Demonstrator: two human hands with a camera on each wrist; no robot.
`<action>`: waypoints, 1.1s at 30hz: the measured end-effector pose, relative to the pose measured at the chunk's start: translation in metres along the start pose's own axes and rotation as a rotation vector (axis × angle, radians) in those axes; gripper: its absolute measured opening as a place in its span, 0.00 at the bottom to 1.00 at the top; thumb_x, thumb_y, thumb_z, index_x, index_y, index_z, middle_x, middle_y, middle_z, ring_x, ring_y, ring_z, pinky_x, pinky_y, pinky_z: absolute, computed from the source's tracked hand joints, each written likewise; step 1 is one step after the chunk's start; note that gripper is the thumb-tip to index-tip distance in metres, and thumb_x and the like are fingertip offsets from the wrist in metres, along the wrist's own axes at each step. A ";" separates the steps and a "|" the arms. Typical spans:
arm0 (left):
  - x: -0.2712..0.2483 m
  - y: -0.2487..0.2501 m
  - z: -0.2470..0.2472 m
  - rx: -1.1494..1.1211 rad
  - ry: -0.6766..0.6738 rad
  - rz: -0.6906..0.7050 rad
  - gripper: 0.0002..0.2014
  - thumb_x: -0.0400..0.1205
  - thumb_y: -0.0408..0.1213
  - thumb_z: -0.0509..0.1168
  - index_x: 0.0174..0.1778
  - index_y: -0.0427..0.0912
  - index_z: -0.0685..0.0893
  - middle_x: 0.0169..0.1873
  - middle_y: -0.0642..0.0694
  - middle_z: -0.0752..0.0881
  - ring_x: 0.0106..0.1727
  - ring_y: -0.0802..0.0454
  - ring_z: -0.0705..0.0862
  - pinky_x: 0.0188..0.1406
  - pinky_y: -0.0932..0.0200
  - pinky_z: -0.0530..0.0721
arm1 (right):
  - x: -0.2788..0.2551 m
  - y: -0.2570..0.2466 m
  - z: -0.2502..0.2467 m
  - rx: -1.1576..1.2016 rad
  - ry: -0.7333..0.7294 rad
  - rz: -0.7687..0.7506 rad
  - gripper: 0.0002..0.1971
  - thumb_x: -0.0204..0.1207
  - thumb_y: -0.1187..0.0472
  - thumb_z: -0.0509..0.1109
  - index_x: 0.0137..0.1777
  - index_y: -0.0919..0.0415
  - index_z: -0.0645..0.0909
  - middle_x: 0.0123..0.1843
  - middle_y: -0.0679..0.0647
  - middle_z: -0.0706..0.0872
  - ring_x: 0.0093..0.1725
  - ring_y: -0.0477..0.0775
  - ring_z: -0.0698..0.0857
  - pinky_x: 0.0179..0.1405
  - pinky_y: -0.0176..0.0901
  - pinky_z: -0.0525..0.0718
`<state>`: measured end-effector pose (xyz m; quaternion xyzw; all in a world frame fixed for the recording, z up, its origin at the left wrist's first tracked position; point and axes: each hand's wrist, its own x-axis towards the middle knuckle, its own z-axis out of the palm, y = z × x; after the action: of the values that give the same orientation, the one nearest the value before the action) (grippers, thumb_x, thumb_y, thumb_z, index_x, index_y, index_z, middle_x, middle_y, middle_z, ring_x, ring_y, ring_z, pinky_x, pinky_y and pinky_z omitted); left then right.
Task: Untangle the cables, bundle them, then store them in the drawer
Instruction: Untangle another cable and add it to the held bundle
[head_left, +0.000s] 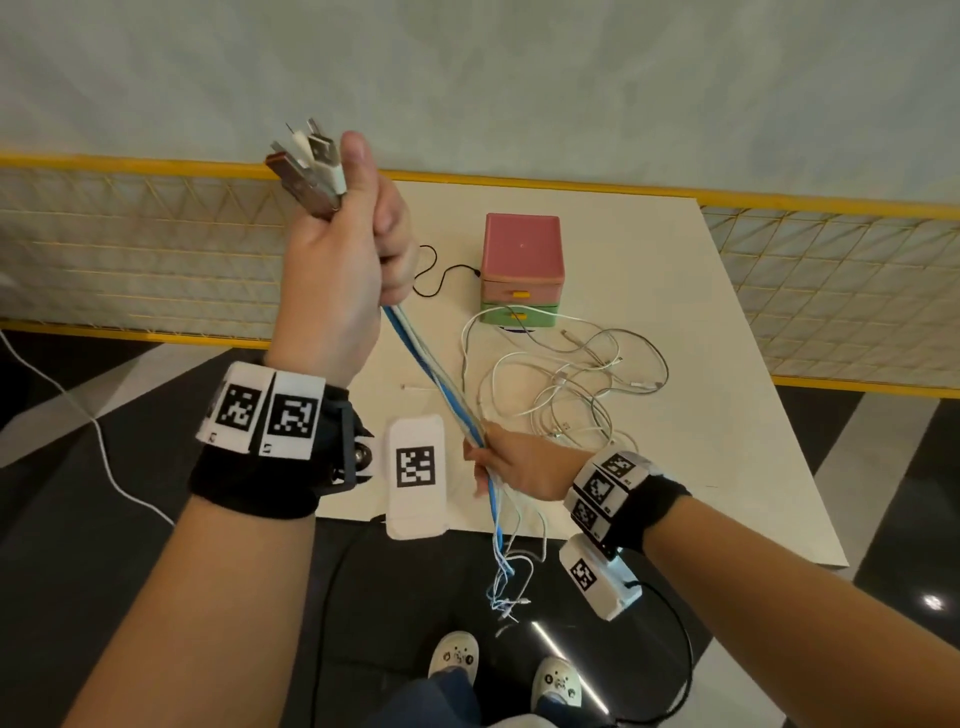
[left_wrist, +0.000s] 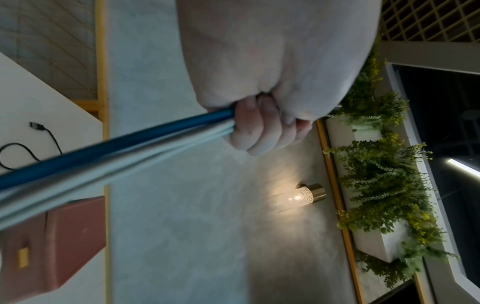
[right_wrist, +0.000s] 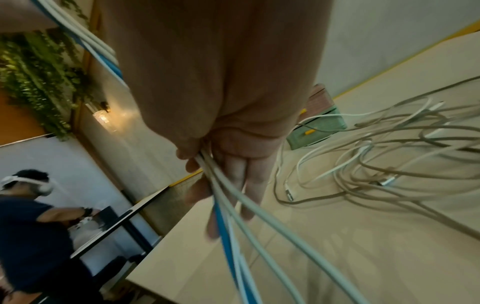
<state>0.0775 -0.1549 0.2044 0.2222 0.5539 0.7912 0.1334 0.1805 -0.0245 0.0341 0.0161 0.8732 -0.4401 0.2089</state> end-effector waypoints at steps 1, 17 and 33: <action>0.002 -0.002 -0.003 0.016 0.005 -0.015 0.26 0.90 0.51 0.49 0.24 0.48 0.64 0.21 0.53 0.58 0.19 0.57 0.53 0.18 0.64 0.50 | -0.002 -0.004 0.005 0.052 -0.106 0.033 0.09 0.86 0.54 0.52 0.56 0.59 0.68 0.34 0.50 0.82 0.40 0.56 0.86 0.54 0.47 0.84; 0.004 -0.082 -0.031 0.251 0.061 -0.357 0.28 0.88 0.46 0.59 0.20 0.42 0.67 0.25 0.44 0.78 0.30 0.48 0.78 0.34 0.59 0.80 | 0.082 0.049 -0.020 -0.326 0.131 0.308 0.23 0.78 0.66 0.58 0.72 0.51 0.70 0.67 0.60 0.70 0.63 0.67 0.77 0.65 0.53 0.77; 0.019 -0.101 -0.043 0.478 -0.006 -0.294 0.20 0.88 0.50 0.56 0.53 0.43 0.91 0.30 0.53 0.78 0.19 0.59 0.64 0.18 0.67 0.63 | 0.060 0.013 -0.065 -0.241 0.459 -0.151 0.13 0.70 0.70 0.65 0.52 0.57 0.82 0.47 0.50 0.85 0.47 0.50 0.81 0.51 0.42 0.80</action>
<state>0.0358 -0.1463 0.1017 0.1671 0.7506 0.6097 0.1921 0.1057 0.0247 0.0356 0.0252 0.9424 -0.3323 -0.0273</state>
